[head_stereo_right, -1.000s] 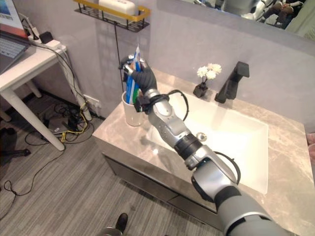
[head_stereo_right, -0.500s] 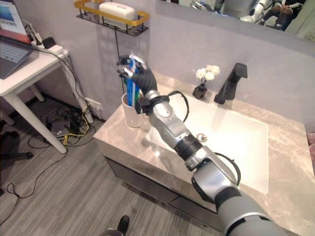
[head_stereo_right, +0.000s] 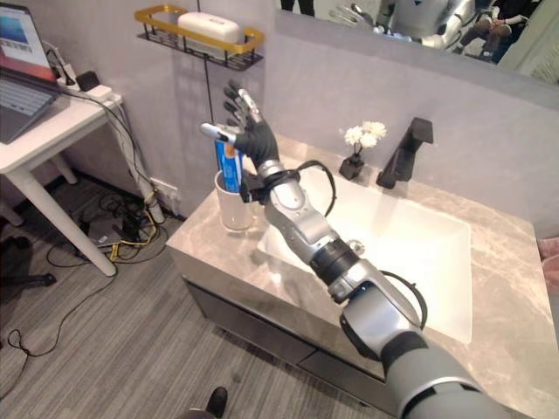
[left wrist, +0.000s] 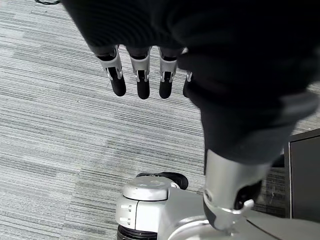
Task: Put brush and paste in cup on sink, flatten towel.
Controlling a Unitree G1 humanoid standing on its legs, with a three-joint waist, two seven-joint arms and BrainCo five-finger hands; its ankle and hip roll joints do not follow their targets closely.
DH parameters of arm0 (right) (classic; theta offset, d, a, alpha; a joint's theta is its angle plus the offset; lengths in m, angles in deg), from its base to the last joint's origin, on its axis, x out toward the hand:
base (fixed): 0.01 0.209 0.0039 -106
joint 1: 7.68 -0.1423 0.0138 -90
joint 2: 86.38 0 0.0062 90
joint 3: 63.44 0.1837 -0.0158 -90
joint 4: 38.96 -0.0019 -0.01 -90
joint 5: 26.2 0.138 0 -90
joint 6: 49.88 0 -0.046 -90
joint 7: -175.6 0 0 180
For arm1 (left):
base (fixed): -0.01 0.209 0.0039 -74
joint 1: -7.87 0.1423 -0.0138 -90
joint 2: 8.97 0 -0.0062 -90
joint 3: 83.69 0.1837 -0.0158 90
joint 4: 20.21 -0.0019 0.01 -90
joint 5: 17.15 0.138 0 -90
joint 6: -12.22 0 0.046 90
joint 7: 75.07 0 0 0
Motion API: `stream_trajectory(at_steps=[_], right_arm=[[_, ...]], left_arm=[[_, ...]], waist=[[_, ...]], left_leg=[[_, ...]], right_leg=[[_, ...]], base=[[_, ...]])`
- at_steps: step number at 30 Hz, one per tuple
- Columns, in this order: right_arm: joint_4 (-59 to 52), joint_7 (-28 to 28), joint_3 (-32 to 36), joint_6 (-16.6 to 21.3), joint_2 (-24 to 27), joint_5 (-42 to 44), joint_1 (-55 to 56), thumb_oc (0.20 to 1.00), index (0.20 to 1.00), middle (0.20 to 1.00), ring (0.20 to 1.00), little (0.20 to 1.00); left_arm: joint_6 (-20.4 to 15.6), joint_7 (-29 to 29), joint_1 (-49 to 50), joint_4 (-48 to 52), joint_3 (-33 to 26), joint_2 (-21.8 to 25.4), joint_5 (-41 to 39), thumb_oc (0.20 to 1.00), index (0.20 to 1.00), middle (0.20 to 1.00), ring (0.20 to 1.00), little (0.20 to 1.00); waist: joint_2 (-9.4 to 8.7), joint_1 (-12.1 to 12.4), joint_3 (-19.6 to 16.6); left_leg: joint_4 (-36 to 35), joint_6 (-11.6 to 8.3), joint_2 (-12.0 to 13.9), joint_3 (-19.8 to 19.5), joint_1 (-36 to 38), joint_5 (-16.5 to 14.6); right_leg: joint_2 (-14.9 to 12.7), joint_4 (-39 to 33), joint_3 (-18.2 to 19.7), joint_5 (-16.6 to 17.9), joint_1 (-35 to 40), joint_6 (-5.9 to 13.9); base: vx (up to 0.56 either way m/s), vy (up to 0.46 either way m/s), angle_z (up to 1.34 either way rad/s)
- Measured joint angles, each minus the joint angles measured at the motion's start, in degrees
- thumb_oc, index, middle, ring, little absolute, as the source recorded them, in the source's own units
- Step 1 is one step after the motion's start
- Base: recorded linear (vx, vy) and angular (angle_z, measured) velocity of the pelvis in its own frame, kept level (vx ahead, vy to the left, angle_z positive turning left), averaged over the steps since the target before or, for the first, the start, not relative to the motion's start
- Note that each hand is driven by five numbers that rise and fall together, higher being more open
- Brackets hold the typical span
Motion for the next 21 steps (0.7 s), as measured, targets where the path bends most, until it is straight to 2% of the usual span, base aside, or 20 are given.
stream_trajectory(at_steps=[8, 11, 12, 14, 15, 16, 17, 18, 21], right_arm=[[-3.23, 2.38, 1.68, 0.12, 2.51, -4.58, -0.11, 1.0, 1.0, 1.0, 1.0, 1.0], [-9.97, 3.88, 3.96, 0.2, 7.93, -10.15, 0.01, 1.0, 1.0, 1.0, 1.0, 1.0], [-16.15, 4.75, 7.15, 0.37, 12.13, -15.04, 0.98, 1.0, 1.0, 1.0, 1.0, 1.0], [-22.99, 6.7, 11.2, 1.45, 21.36, -22.05, 2.21, 1.0, 1.0, 1.0, 1.0, 1.0], [-28.33, 7.74, 15.85, 1.33, 25.44, -26.01, 6.66, 1.0, 1.0, 1.0, 1.0, 1.0], [-32.48, 9.16, 21.57, 2.0, 26.65, -29.1, 12.06, 1.0, 1.0, 1.0, 1.0, 1.0], [-33.36, 11.08, 26.11, 2.87, 24.99, -31.42, 16.61, 1.0, 1.0, 1.0, 1.0, 1.0], [-32.22, 13.14, 29.22, 2.99, 22.5, -32.46, 19.23, 1.0, 1.0, 1.0, 1.0, 1.0], [-31.85, 17.09, 36.3, 1.56, 22.41, -36.89, 33.89, 1.0, 1.0, 1.0, 1.0, 1.0]], left_arm=[[0.06, -0.12, 0.02, -0.11, 0.0, 0.01, 0.06, 1.0, 1.0, 1.0, 1.0, 1.0], [0.01, -0.23, -0.49, 0.04, -0.27, 0.01, 1.0, 1.0, 1.0, 1.0, 1.0, 1.0], [0.16, -0.37, -0.2, -0.11, -0.58, -0.13, 1.3, 1.0, 1.0, 1.0, 1.0, 1.0], [0.22, -0.46, 0.04, -0.12, -0.76, -0.26, 2.74, 1.0, 1.0, 1.0, 1.0, 1.0], [0.19, -0.46, -0.24, 0.13, -1.35, 0.1, 3.62, 1.0, 1.0, 1.0, 1.0, 1.0], [0.21, -0.45, -0.02, 0.02, -2.66, 0.17, 4.08, 1.0, 1.0, 1.0, 1.0, 1.0], [0.4, -0.38, 0.53, -0.21, -3.11, 0.0, 4.2, 1.0, 1.0, 1.0, 1.0, 1.0], [0.33, -0.43, 1.3, -0.34, -2.96, -0.18, 4.64, 1.0, 1.0, 1.0, 1.0, 1.0], [-0.44, -0.35, -0.21, 1.2, -3.06, -0.54, 5.81, 1.0, 1.0, 1.0, 1.0, 1.0]], waist=[[0.14, -0.17, 0.05], [0.32, -1.03, 0.0], [0.56, -0.72, -0.06], [1.44, -3.07, -0.53], [1.87, -3.54, -0.44], [1.98, -4.22, -0.52], [2.34, -5.32, -1.09], [2.76, -7.44, -1.4], [5.62, -9.77, -1.55]], left_leg=[[-0.01, 0.01, 0.1, 0.97, 1.12, -0.02], [-0.01, 0.04, 0.29, 1.32, 1.63, -0.08], [-0.04, 0.12, 0.15, 1.8, 2.02, -0.11], [-0.04, 0.41, 0.13, 3.23, 3.03, -0.33], [-0.03, 0.55, 0.33, 4.48, 3.48, -0.44], [-0.05, 0.68, 0.39, 5.34, 3.92, -0.58], [-0.06, 0.82, 0.51, 6.45, 4.3, -0.8], [-0.09, 0.86, 0.69, 7.43, 4.96, -1.04], [-0.34, 1.16, 0.98, 8.23, 5.28, -1.37]], right_leg=[[-0.08, -0.01, 1.1, 0.18, 0.65, 0.12], [-0.33, -0.01, 1.41, 0.21, 0.88, 0.11], [-0.43, 0.0, 1.81, 0.3, 1.14, 0.17], [-0.66, -0.02, 3.3, 0.62, 1.01, 0.39], [-0.65, -0.14, 4.43, 0.78, 0.85, 0.56], [-0.61, -0.21, 5.38, 0.89, 0.78, 0.43], [-0.58, -0.35, 6.23, 1.1, 0.97, 0.31], [-0.51, -0.39, 7.37, 1.33, 0.94, 0.33], [-0.19, -0.4, 8.25, 1.56, 0.69, 0.26]], base=[[-0.01, -0.005, -0.06], [-0.01, -0.002, -0.03], [-0.02, -0.009, -0.31], [-0.06, -0.039, -0.35], [-0.07, -0.045, -0.35], [-0.04, -0.045, -0.56], [-0.04, -0.061, -0.65], [-0.04, -0.065, -0.64], [-0.04, -0.055, -0.22]])
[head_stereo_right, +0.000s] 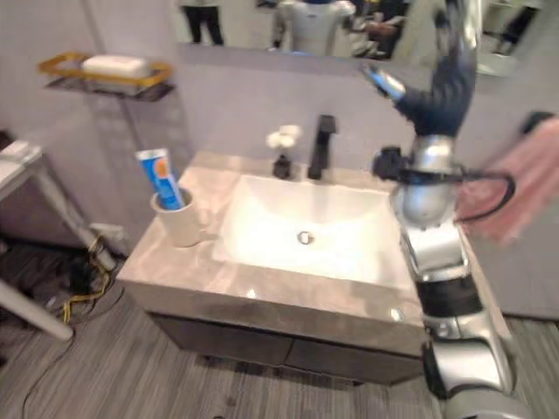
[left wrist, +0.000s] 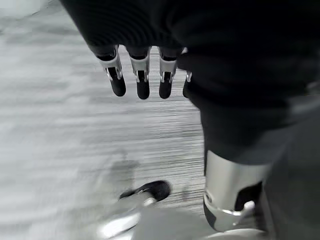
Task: Put brush and paste in cup on sink, flatten towel.
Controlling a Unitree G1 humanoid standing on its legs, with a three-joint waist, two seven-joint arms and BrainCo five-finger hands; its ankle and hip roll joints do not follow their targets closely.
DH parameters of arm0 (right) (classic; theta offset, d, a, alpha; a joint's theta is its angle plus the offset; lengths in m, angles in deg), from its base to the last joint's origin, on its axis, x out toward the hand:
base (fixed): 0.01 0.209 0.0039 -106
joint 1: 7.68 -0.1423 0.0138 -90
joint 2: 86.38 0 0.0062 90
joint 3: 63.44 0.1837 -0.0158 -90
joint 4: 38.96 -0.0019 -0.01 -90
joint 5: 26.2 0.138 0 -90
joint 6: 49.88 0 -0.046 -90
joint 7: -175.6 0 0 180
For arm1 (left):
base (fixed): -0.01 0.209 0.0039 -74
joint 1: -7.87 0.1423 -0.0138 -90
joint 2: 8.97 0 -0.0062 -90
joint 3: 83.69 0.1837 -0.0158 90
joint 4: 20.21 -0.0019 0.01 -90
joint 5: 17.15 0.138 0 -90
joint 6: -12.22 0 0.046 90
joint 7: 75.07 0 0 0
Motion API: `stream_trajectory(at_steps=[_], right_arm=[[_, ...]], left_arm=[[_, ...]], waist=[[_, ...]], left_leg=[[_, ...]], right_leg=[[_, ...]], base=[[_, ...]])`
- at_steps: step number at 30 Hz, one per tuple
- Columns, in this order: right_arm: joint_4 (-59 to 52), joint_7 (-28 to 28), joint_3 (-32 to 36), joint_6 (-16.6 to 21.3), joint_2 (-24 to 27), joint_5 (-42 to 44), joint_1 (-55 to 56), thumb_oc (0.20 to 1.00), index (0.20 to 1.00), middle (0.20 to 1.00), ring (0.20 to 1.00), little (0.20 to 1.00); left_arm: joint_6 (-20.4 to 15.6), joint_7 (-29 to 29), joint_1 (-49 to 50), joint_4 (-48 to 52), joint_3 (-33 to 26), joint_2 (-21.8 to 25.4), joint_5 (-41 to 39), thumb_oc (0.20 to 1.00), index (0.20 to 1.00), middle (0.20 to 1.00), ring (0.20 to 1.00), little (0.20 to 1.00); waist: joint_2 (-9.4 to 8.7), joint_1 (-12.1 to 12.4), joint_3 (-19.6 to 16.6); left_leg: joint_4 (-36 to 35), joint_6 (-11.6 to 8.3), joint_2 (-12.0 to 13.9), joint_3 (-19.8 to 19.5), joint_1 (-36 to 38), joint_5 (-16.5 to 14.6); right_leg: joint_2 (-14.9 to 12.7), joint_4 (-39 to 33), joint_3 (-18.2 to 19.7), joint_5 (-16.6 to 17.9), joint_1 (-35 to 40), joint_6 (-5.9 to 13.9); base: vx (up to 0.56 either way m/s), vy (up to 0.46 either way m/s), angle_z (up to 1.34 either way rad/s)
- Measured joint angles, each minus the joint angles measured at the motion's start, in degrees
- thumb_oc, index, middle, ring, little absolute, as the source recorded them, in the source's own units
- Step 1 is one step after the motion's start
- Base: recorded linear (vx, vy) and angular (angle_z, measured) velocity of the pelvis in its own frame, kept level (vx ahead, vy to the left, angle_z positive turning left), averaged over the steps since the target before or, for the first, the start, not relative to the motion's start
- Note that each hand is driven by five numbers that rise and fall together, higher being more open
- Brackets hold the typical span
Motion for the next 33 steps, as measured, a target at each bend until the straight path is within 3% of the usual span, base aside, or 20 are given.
stream_trajectory(at_steps=[3, 4, 12, 14, 18, 22, 27, 29, 32, 33], right_arm=[[1.01, 4.21, 5.59, -1.77, 0.53, -7.37, 14.43, 1.0, 1.0, 1.0, 1.0, 1.0], [3.18, 5.5, 7.13, -1.68, 0.53, -8.53, 15.88, 1.0, 1.0, 1.0, 1.0, 1.0], [14.14, 9.65, 13.08, -1.81, -0.87, -9.48, 19.61, 1.0, 1.0, 1.0, 1.0, 1.0], [20.68, 9.54, 14.5, 0.26, -3.79, -6.78, 22.49, 1.0, 1.0, 1.0, 1.0, 1.0], [35.91, 9.2, 14.95, -0.31, -6.58, -1.84, 26.47, 1.0, 1.0, 1.0, 1.0, 1.0], [56.48, 8.82, 16.0, -2.38, -7.67, 9.44, 27.14, 1.0, 1.0, 1.0, 1.0, 1.0], [70.54, 3.79, 13.39, -2.96, -7.28, 13.45, 25.43, 1.0, 1.0, 1.0, 1.0, 1.0], [74.54, 1.04, 12.02, -5.26, -7.25, 15.15, 24.39, 1.0, 1.0, 1.0, 1.0, 1.0], [78.56, -4.55, 7.5, -6.55, -8.53, 15.16, 24.18, 1.0, 1.0, 1.0, 1.0, 1.0], [78.82, -9.8, 3.62, -7.63, -9.87, 14.4, 25.52, 1.0, 1.0, 1.0, 1.0, 1.0]], left_arm=[[-0.55, -0.11, 1.25, 0.83, -0.48, -2.03, 1.93, 1.0, 1.0, 1.0, 1.0, 1.0], [-0.48, -0.16, 1.84, 0.08, -0.42, -2.8, 2.35, 1.0, 1.0, 1.0, 1.0, 1.0], [-0.87, -0.19, 0.21, -0.45, 0.78, -3.38, 5.55, 1.0, 1.0, 1.0, 1.0, 1.0], [-0.94, -0.21, -1.11, 0.75, 1.4, -3.04, 5.66, 1.0, 1.0, 1.0, 1.0, 1.0], [-1.1, -0.21, -1.26, 2.15, 3.07, -2.67, 6.26, 1.0, 1.0, 1.0, 1.0, 1.0], [-2.01, -0.3, -1.57, 3.93, 4.63, -1.94, 5.65, 1.0, 1.0, 1.0, 1.0, 1.0], [-2.13, -0.48, -2.05, 5.81, 7.27, -0.95, 5.11, 1.0, 1.0, 1.0, 1.0, 1.0], [-2.98, -1.4, -2.14, 7.05, 7.81, -0.4, 4.77, 1.0, 1.0, 1.0, 1.0, 1.0], [-3.3, -3.5, 0.15, 15.48, 9.9, 2.01, 3.6, 1.0, 1.0, 1.0, 1.0, 1.0], [-4.22, -6.71, 5.6, 33.7, 12.44, 8.46, 2.66, 1.0, 1.0, 1.0, 1.0, 1.0]], waist=[[2.89, -0.81, -0.8], [3.55, -2.35, -0.47], [3.39, -3.33, 0.33], [3.31, -3.93, 1.07], [3.62, -3.79, 1.36], [4.43, -3.84, 1.74], [4.65, -4.38, 1.96], [4.52, -3.9, 1.99], [4.6, -3.03, 2.08], [4.04, -2.6, 2.84]], left_leg=[[0.01, -0.27, 1.07, 2.79, -0.12, -0.26], [0.29, -0.5, 1.52, 3.96, 0.4, -0.14], [0.02, -0.85, 2.56, 5.19, 1.47, -0.69], [0.02, -0.86, 2.53, 5.16, 1.58, -0.7], [0.03, -0.88, 2.37, 5.04, 1.55, -0.83], [0.15, -0.87, 2.27, 4.4, 1.64, -0.84], [0.04, -0.85, 2.32, 3.77, 1.61, -0.85], [0.04, -0.87, 2.38, 3.66, 1.54, -0.85], [0.04, -0.87, 2.42, 3.6, 1.51, -0.85], [0.02, -0.91, 2.56, 3.47, 1.57, -0.87]], right_leg=[[1.05, 0.0, 2.92, 0.31, -1.87, -0.11], [1.48, 0.0, 4.14, 0.75, -2.25, -0.15], [2.5, -0.01, 5.42, 0.93, -1.8, -0.65], [2.47, -0.01, 5.52, 0.57, -1.66, -0.76], [2.29, -0.01, 5.27, 0.84, -1.4, -0.87], [2.2, -0.01, 4.65, 0.83, -0.96, -0.87], [2.24, 0.0, 3.96, 0.55, -0.76, -0.99], [2.3, -0.01, 3.82, 0.48, -0.89, -1.07], [2.31, -0.01, 3.82, 0.36, -0.96, -1.27], [2.43, 0.0, 3.7, 0.36, -0.83, -1.3]], base=[[-0.02, -0.085, -0.46], [0.0, -0.083, -0.48], [0.01, -0.054, -0.12], [0.01, -0.015, 0.07], [0.0, -0.005, 0.0], [-0.01, 0.003, 0.07], [-0.02, 0.005, 0.06], [-0.03, 0.011, 0.06], [-0.01, 0.001, 0.0], [0.0, 0.002, 0.07]])
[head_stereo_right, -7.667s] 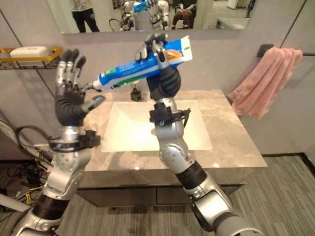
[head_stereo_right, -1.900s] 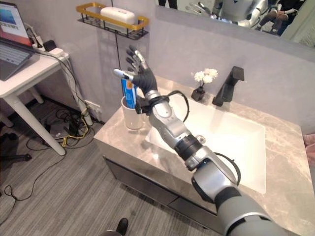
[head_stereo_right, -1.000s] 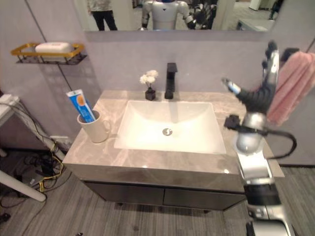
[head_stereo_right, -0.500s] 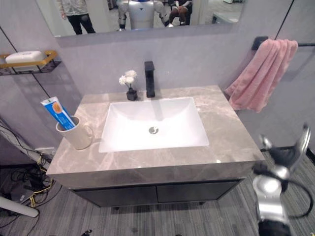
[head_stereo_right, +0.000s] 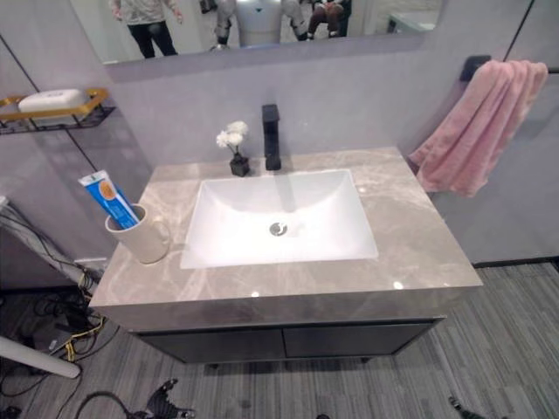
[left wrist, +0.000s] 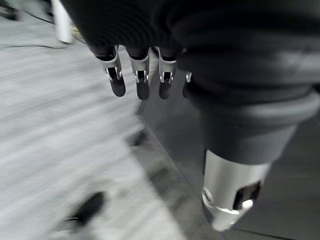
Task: Put brush and paste in cup on sink, flatten towel.
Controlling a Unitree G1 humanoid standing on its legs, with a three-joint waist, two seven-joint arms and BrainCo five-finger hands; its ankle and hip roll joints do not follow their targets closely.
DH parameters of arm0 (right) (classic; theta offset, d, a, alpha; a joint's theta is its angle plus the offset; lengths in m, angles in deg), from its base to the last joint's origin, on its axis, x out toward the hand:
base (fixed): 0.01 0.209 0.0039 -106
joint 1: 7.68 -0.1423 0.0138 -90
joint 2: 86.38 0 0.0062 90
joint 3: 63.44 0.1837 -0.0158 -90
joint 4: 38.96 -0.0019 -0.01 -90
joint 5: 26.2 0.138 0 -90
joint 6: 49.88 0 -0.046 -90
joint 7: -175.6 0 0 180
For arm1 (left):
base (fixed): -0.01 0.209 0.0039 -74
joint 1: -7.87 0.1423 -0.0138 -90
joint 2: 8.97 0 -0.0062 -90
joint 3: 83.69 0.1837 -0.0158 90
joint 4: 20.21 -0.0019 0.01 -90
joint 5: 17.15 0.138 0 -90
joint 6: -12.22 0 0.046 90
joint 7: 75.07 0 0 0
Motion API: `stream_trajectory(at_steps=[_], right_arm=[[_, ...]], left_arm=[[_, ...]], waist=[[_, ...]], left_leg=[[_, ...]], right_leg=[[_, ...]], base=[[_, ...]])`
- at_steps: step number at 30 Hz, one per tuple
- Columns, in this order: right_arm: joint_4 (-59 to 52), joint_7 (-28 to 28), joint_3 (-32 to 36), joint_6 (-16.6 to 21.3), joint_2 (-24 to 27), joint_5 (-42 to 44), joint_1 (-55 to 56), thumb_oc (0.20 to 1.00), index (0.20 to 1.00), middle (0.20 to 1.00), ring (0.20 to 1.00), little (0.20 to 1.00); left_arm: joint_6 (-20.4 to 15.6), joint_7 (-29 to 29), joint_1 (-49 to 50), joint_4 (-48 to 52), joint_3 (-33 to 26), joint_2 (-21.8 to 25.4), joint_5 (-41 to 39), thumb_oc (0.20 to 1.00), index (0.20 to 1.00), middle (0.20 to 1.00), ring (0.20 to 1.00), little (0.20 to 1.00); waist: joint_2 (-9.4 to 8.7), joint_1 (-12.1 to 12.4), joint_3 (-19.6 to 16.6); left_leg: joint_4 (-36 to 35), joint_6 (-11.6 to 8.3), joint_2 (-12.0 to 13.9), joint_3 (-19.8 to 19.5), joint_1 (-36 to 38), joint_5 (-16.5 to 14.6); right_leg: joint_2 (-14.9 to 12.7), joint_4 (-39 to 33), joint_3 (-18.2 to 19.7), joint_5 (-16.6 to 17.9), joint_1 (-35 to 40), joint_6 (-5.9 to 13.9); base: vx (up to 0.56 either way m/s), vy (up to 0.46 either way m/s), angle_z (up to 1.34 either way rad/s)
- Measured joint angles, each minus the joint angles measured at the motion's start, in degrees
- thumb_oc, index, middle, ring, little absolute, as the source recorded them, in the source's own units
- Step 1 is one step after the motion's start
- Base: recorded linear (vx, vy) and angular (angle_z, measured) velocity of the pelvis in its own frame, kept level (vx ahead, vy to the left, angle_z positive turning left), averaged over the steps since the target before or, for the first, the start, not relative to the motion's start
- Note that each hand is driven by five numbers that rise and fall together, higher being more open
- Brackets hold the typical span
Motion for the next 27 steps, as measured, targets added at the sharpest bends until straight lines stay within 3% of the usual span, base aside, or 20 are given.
stream_trajectory(at_steps=[1, 2, 3, 5, 6, 8, 11, 16, 19, 20, 21, 22, 23, 27], right_arm=[[0.24, -1.82, 0.12, -0.55, -0.37, -0.05, 0.88, 1.0, 1.0, 1.0, 1.0, 1.0], [0.54, -4.56, 0.48, -1.16, -0.6, -0.08, 1.53, 1.0, 1.0, 1.0, 1.0, 1.0], [1.94, -7.5, 0.66, -1.85, -1.1, -0.4, 1.7, 1.0, 1.0, 1.0, 1.0, 1.0], [2.4, -10.02, 0.61, -2.82, -1.24, -2.16, 2.04, 1.0, 1.0, 1.0, 1.0, 1.0], [2.36, -10.71, 0.64, -2.93, -1.25, -2.3, 2.49, 1.0, 1.0, 1.0, 1.0, 1.0], [2.24, -12.11, 1.68, -3.3, -1.31, -2.98, 3.35, 1.0, 1.0, 1.0, 1.0, 1.0], [2.39, -12.5, 1.72, -3.25, -1.19, -4.45, 3.62, 1.0, 1.0, 1.0, 1.0, 1.0], [2.4, -13.86, 0.57, -3.3, -1.52, -4.56, 2.28, 1.0, 1.0, 1.0, 1.0, 1.0], [2.33, -13.96, 0.26, -3.31, -1.98, -4.56, 2.56, 1.0, 1.0, 1.0, 1.0, 1.0], [2.31, -13.87, -0.05, -3.29, -2.28, -4.61, 2.67, 1.0, 1.0, 1.0, 1.0, 1.0], [2.24, -13.86, -0.38, -3.28, -2.53, -4.66, 2.7, 1.0, 1.0, 1.0, 1.0, 1.0], [2.21, -13.72, -0.63, -3.27, -3.22, -5.29, 2.81, 1.0, 1.0, 1.0, 1.0, 1.0], [2.2, -13.69, -0.63, -3.27, -3.81, -6.02, 2.82, 1.0, 1.0, 1.0, 1.0, 1.0], [2.12, -13.42, -0.62, -3.22, -4.29, -6.61, 2.82, 1.0, 1.0, 1.0, 1.0, 1.0]], left_arm=[[-3.04, -1.2, 0.6, 3.33, -0.49, 2.38, -0.2, 1.0, 1.0, 1.0, 1.0, 1.0], [-2.71, -3.91, 1.85, 8.67, -1.24, 4.45, -2.24, 1.0, 1.0, 1.0, 1.0, 1.0], [-3.87, -7.11, 4.25, 16.97, -1.84, 10.19, -4.82, 1.0, 1.0, 1.0, 1.0, 1.0], [-4.55, -10.14, 6.1, 20.3, -4.84, 13.04, -7.56, 1.0, 1.0, 1.0, 1.0, 1.0], [-4.1, -11.2, 6.04, 20.74, -6.23, 13.6, -8.78, 1.0, 1.0, 1.0, 1.0, 1.0], [-3.52, -16.07, 10.82, 32.98, -11.84, 20.28, -16.21, 1.0, 1.0, 1.0, 1.0, 1.0], [-3.7, -18.61, 12.77, 42.37, -15.33, 25.69, -20.16, 1.0, 1.0, 1.0, 1.0, 1.0], [-4.01, -22.45, 12.18, 50.19, -17.46, 26.13, -32.96, 1.0, 1.0, 1.0, 1.0, 1.0], [-4.07, -21.97, 11.91, 50.28, -19.61, 20.64, -38.85, 1.0, 1.0, 1.0, 1.0, 1.0], [-4.2, -21.73, 11.84, 50.12, -20.17, 19.41, -39.48, 0.878, 0.878, 0.878, 0.878, 0.878], [-4.38, -21.56, 11.67, 49.45, -20.89, 17.58, -40.14, 0.68, 0.68, 0.68, 0.68, 0.68], [-4.77, -19.94, 10.71, 46.9, -21.6, 13.37, -40.74, 0.416, 0.416, 0.416, 0.416, 0.416], [-4.72, -18.85, 10.54, 45.69, -21.64, 12.0, -40.71, 0.2, 0.2, 0.2, 0.2, 0.2], [-4.69, -16.8, 10.76, 44.13, -22.04, 12.69, -38.42, 0.2, 0.2, 0.2, 0.2, 0.2]], waist=[[0.31, 0.37, -0.01], [0.14, 0.7, 0.13], [0.17, 0.96, 0.2], [0.17, 1.07, 0.34], [0.32, 1.08, 0.37], [-0.22, 1.62, 0.63], [-0.76, 2.56, 0.65], [0.04, 2.79, -0.28], [0.54, 2.85, -1.1], [0.45, 2.85, -1.21], [0.39, 2.86, -1.24], [0.14, 2.9, -1.4], [-0.12, 2.88, -1.59], [-0.88, 2.9, -1.82]], left_leg=[[-0.02, 0.0, -0.03, -0.31, -0.14, 0.03], [-0.02, -0.05, -0.12, -0.48, -0.14, -0.03], [-0.01, -0.05, -0.14, -0.62, -0.14, -0.04], [0.0, -0.04, -0.33, -0.73, -0.09, -0.05], [0.0, -0.03, -0.42, -0.9, 0.08, -0.01], [-0.01, -0.32, -0.5, -1.32, 0.08, 0.18], [0.03, -0.33, -0.59, -1.45, 0.18, 0.21], [0.0, -0.23, -1.0, -2.08, 0.41, 0.13], [-0.01, -0.32, -0.92, -2.49, 0.28, 0.2], [0.0, -0.31, -0.84, -2.75, 0.17, 0.2], [0.0, -0.3, -0.8, -2.82, 0.12, 0.2], [0.0, -0.19, -0.79, -3.04, 0.05, 0.16], [0.0, -0.18, -0.75, -3.11, 0.02, 0.17], [-0.01, -0.11, -0.75, -3.19, -0.1, 0.12]], right_leg=[[-0.05, -0.01, -0.13, 0.02, 0.03, -0.02], [-0.11, 0.01, -0.34, -0.15, 0.03, -0.07], [-0.14, -0.01, -0.42, 0.0, 0.14, 0.17], [-0.25, 0.0, -0.72, -0.04, 0.58, 0.25], [-0.38, -0.01, -0.89, 0.03, 0.85, 0.36], [-0.49, -0.02, -1.43, -0.09, 1.13, 0.49], [-0.63, -0.01, -1.67, -0.12, 1.41, 0.54], [-0.98, -0.01, -1.92, -0.32, 1.93, 0.8], [-0.89, -0.01, -2.37, -0.32, 1.98, 0.8], [-0.81, 0.0, -2.77, -0.34, 2.0, 0.8], [-0.77, 0.0, -2.9, -0.34, 1.98, 0.79], [-0.75, 0.0, -3.13, -0.36, 2.05, 0.76], [-0.74, 0.0, -3.17, -0.41, 2.01, 0.68], [-0.74, 0.0, -3.2, -0.49, 1.99, 0.57]], base=[[0.01, 0.006, 0.09], [0.01, 0.005, 0.09], [0.02, 0.006, 0.04], [0.01, 0.007, 0.04], [0.01, 0.013, 0.08], [0.01, 0.012, 0.11], [0.01, 0.007, 0.07], [0.0, 0.002, 0.06], [0.0, -0.001, 0.06], [0.0, -0.001, 0.08], [0.0, -0.002, 0.08], [0.0, 0.001, 0.06], [0.0, 0.002, 0.05], [0.0, 0.0, 0.0]])
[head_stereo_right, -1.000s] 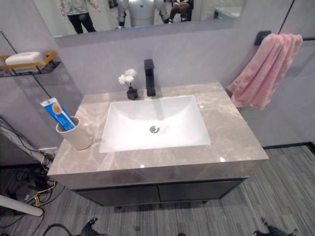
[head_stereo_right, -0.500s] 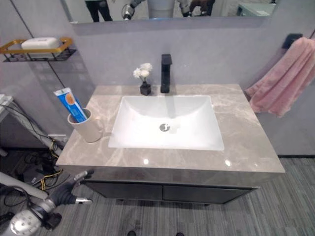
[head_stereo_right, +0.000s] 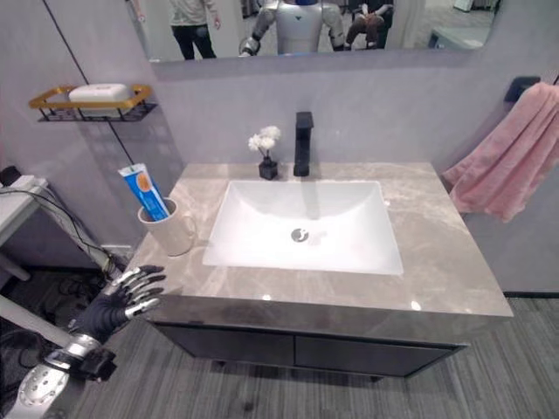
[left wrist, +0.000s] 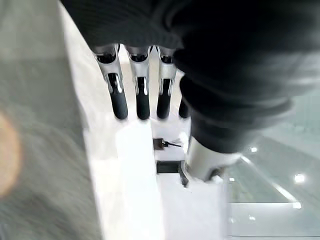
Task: Put brush and paste in cup on sink, flatten towel.
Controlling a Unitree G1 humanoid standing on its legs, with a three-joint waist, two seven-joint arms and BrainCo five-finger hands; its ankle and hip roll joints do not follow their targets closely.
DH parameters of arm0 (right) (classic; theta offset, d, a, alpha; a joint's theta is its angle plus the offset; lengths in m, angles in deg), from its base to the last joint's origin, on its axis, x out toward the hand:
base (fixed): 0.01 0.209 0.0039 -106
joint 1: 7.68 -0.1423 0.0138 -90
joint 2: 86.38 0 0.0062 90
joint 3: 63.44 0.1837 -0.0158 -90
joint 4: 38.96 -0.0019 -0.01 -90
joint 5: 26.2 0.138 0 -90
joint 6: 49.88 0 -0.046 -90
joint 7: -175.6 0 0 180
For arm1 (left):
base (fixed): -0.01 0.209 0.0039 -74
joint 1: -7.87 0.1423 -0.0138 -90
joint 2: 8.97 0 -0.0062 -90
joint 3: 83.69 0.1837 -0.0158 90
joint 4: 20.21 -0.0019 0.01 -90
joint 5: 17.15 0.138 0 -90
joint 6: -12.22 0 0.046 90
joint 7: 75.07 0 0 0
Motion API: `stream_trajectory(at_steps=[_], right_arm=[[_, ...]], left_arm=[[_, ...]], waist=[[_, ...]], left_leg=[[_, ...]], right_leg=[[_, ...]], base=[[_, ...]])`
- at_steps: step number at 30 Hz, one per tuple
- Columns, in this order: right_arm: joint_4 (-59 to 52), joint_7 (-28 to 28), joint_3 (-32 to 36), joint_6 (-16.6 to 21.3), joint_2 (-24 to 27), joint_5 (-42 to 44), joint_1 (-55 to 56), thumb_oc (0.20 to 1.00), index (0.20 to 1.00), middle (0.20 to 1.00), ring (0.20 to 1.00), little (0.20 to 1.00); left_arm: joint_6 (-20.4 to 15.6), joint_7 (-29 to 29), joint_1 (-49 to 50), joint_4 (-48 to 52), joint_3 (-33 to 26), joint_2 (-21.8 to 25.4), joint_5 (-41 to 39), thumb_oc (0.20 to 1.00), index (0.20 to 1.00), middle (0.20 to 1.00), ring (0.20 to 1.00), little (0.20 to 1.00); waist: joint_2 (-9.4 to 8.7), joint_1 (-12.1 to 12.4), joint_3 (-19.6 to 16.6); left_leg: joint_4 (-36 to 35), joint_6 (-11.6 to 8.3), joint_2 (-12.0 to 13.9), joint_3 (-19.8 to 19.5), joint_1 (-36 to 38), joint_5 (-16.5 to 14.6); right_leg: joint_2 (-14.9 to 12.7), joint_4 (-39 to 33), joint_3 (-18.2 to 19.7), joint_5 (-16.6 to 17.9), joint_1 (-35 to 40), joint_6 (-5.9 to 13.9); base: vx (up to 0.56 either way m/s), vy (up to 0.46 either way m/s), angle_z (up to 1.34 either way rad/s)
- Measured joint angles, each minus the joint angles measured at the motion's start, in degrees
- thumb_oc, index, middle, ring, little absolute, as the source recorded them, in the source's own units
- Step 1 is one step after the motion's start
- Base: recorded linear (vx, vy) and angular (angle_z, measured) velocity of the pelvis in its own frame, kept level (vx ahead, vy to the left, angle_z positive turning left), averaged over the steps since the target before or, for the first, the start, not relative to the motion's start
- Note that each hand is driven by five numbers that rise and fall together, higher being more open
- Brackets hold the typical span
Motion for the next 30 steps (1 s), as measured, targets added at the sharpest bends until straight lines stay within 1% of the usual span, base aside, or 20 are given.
stream_trajectory(at_steps=[2, 4, 12, 14, 16, 19, 25, 30], right_arm=[[-0.28, 0.0, 0.13, 0.01, 0.01, 0.01, 0.28, 1.0, 1.0, 1.0, 1.0, 1.0], [-0.37, 0.0, 0.2, 0.05, -0.25, 0.08, 0.86, 1.0, 1.0, 1.0, 1.0, 1.0], [-0.29, -0.06, 0.13, 0.02, -1.61, 0.09, 1.49, 1.0, 1.0, 1.0, 1.0, 1.0], [-0.3, -0.07, 0.13, -0.01, -1.6, 0.1, 1.56, 1.0, 1.0, 1.0, 1.0, 1.0], [-0.32, -0.08, 0.13, 0.0, -1.61, 0.14, 1.53, 1.0, 1.0, 1.0, 1.0, 1.0], [-0.5, -0.07, 0.14, 0.01, -1.63, 0.21, 1.78, 1.0, 1.0, 1.0, 1.0, 1.0], [-0.58, 0.17, 0.21, 0.23, -1.61, 1.55, 2.13, 1.0, 1.0, 1.0, 1.0, 1.0], [-0.7, 0.76, 0.21, 0.9, -1.61, 2.4, 1.99, 1.0, 1.0, 1.0, 1.0, 1.0]], left_arm=[[-0.07, 0.07, 1.75, -0.07, -1.4, 0.59, 0.23, 0.2, 0.2, 0.2, 0.2, 0.2], [-0.08, 0.14, 2.01, -1.42, -2.27, 0.17, 0.21, 0.2, 0.2, 0.2, 0.2, 0.2], [-0.02, 1.93, 1.4, -5.23, -5.37, -0.75, 0.21, 0.2, 0.2, 0.2, 0.2, 0.2], [-0.04, 2.42, -0.04, -6.67, -5.37, -2.17, 0.17, 0.2, 0.2, 0.2, 0.2, 0.2], [-0.02, 2.66, -0.71, -7.31, -5.35, -2.4, 0.2, 0.2, 0.2, 0.2, 0.2, 0.2], [-0.03, 3.98, -3.7, -9.54, -5.2, -5.0, 0.1, 0.2, 0.2, 0.2, 0.2, 0.2], [-0.02, 5.05, -5.0, -9.54, -4.64, -4.96, 0.1, 0.2, 0.2, 0.2, 0.2, 0.2], [-0.05, 6.23, -7.28, -10.52, -3.43, -5.21, -0.19, 0.2, 0.2, 0.2, 0.2, 0.2]], waist=[[-0.54, -0.02, -0.22], [-0.71, 0.02, -0.25], [-0.22, -0.03, -0.23], [0.01, -0.05, -0.3], [0.04, -0.13, -0.31], [0.26, -0.14, -0.45], [0.46, -0.86, -0.4], [1.31, -1.14, -0.19]], left_leg=[[0.0, 0.02, -0.05, 0.04, 0.02, -0.03], [0.0, 0.02, -0.05, -0.04, -0.02, -0.03], [0.01, 0.02, -0.06, -0.28, -0.2, -0.03], [0.01, 0.02, -0.05, -0.28, -0.26, -0.03], [0.01, 0.02, -0.02, -0.29, -0.38, -0.02], [0.1, 0.03, -0.05, -0.18, -0.84, 0.01], [0.26, -0.29, -0.06, 0.22, -0.69, 0.22], [0.24, -0.28, -0.04, 0.48, -0.54, 0.21]], right_leg=[[-0.05, 0.0, 0.01, -0.01, -0.01, 0.02], [-0.07, 0.0, -0.02, -0.01, -0.01, 0.02], [-0.05, 0.0, -0.17, -0.06, -0.1, 0.03], [-0.06, 0.0, -0.16, -0.11, -0.19, -0.02], [-0.04, 0.0, -0.13, -0.27, -0.31, -0.11], [-0.03, 0.0, 0.01, -0.23, -0.84, -0.11], [-0.05, 0.0, 0.24, -0.19, -0.85, -0.04], [-0.04, 0.0, 0.55, -0.19, -0.86, -0.03]], base=[[0.0, 0.0, 0.0], [0.0, 0.0, 0.0], [0.0, 0.002, 0.01], [0.0, 0.0, 0.0], [0.0, 0.0, 0.0], [0.0, -0.002, -0.01], [0.0, -0.004, -0.02], [0.0, -0.004, -0.01]])
